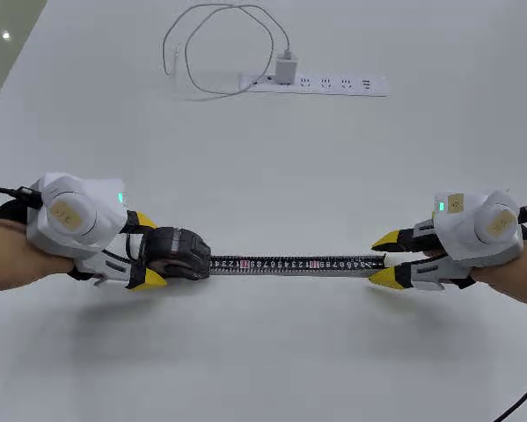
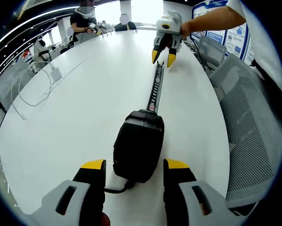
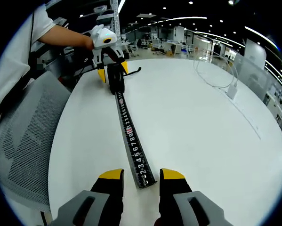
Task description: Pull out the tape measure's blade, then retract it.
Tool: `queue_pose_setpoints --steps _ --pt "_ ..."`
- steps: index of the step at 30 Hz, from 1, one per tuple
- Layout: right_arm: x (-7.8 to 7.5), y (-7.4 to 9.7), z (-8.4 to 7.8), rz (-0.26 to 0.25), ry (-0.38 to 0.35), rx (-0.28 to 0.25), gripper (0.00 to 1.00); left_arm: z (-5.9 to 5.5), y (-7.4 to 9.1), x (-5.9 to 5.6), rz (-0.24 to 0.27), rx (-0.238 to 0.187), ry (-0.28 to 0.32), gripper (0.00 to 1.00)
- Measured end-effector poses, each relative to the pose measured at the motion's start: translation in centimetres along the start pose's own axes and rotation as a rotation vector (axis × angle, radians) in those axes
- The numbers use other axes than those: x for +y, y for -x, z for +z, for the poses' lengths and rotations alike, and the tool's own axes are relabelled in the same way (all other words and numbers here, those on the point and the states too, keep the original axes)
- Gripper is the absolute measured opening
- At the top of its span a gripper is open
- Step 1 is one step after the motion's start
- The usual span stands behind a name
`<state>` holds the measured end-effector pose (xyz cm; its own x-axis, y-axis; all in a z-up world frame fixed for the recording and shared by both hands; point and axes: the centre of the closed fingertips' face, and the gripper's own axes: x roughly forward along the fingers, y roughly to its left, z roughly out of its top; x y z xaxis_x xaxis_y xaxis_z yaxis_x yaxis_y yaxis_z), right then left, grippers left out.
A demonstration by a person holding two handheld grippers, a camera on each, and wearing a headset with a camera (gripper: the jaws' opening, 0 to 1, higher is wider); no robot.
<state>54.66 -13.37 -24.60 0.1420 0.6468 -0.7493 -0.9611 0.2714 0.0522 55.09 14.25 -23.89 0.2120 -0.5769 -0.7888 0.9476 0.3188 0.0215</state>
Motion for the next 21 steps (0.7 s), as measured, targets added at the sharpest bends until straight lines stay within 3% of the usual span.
queue_pose_setpoints --steps 13,21 --pt "0.6 0.4 0.6 -0.063 -0.092 -0.053 0.42 -0.2 1.7 -0.1 0.09 -0.082 0.131 0.5" --pt "0.8 0.6 0.9 -0.08 -0.103 -0.07 0.43 0.1 2.2 -0.7 0.113 -0.103 0.139 0.5"
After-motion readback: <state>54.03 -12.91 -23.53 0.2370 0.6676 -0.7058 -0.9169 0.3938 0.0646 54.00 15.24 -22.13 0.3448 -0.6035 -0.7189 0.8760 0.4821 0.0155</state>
